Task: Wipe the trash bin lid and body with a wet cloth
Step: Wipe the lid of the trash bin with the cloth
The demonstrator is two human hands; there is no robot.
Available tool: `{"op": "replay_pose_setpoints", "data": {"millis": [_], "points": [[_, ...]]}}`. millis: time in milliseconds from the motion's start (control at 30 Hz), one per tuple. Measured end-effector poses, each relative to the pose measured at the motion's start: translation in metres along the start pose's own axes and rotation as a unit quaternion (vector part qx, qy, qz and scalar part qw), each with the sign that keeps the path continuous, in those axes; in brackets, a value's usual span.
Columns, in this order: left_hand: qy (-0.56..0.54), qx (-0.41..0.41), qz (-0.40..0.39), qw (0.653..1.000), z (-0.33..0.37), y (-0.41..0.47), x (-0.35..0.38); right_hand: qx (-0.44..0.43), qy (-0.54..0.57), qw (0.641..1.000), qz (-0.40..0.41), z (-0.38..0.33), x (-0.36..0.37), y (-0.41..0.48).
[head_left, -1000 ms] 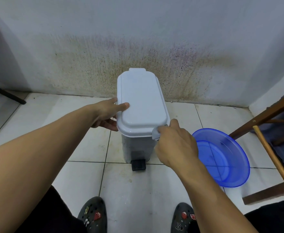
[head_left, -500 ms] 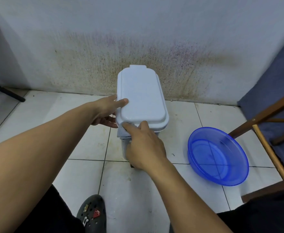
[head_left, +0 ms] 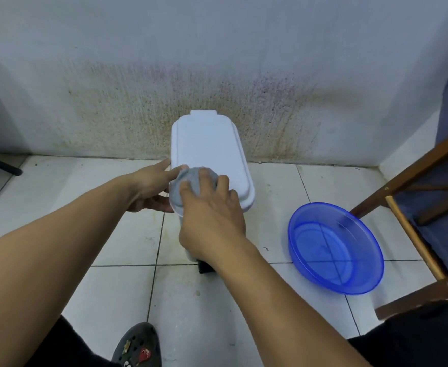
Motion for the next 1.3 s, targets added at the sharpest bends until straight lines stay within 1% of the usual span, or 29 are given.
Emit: {"op": "replay_pose_setpoints", "data": {"millis": [67,133,233,300,367,433,533,633,667,733,800,833,933,1000,1100,1233,1300], "points": [[-0.010,0.001,-0.009,1.000,-0.002,0.000,0.000,-0.010,-0.029,0.999,-0.009,0.006,-0.001,0.009],[-0.018,0.001,-0.015,1.000,-0.003,0.002,0.000,-0.008,-0.035,0.999,-0.028,0.020,-0.003,0.022],[-0.033,-0.010,-0.007,0.999,-0.004,0.002,-0.001,0.028,-0.023,0.998,-0.047,0.049,-0.007,0.048],[-0.043,-0.018,-0.002,0.999,-0.004,0.001,-0.001,0.066,0.011,0.996,-0.051,0.073,-0.006,0.064],[-0.050,-0.014,0.005,0.999,-0.004,-0.001,0.001,0.109,0.088,0.989,-0.053,0.098,-0.001,0.076],[-0.055,-0.007,0.014,0.998,-0.004,-0.003,0.003,0.126,0.183,0.975,-0.026,0.115,-0.004,0.081],[-0.056,-0.004,0.020,0.998,-0.005,-0.003,0.010,0.148,0.298,0.942,0.043,0.142,-0.017,0.070],[-0.011,0.011,0.059,0.998,0.001,-0.003,0.013,0.228,0.348,0.902,0.112,0.181,-0.026,0.046],[0.010,0.013,0.076,0.997,0.004,-0.003,0.012,0.249,0.354,0.893,0.123,0.191,-0.026,0.040],[0.043,0.013,0.093,0.995,0.011,-0.005,0.010,0.267,0.366,0.883,0.121,0.198,-0.023,0.032],[0.041,0.018,0.096,0.994,0.022,-0.005,0.005,0.247,0.376,0.887,0.105,0.192,-0.022,0.031],[0.028,0.023,0.102,0.994,0.028,-0.005,0.002,0.228,0.370,0.895,0.100,0.187,-0.023,0.032],[0.004,0.029,0.134,0.991,0.040,-0.007,-0.003,0.158,0.315,0.933,0.078,0.169,-0.025,0.037],[-0.007,0.029,0.141,0.989,0.040,-0.008,-0.001,0.130,0.263,0.954,0.055,0.160,-0.024,0.037],[0.000,0.031,0.153,0.988,0.038,-0.011,0.002,0.124,0.211,0.969,0.037,0.152,-0.024,0.033],[0.027,0.040,0.152,0.987,0.038,-0.013,0.001,0.130,0.155,0.979,0.036,0.141,-0.024,0.021],[0.042,0.042,0.154,0.986,0.038,-0.013,0.002,0.126,0.123,0.983,0.051,0.129,-0.027,0.009]]}}
Point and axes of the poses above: each hand's wrist, its own y-axis towards the middle knuckle, its own x-axis out of the palm, z = x × y, the point moved 6 cm from there along y, towards the middle knuckle, and after that the axes turned 4 degrees about x, right-handed, at the moved point
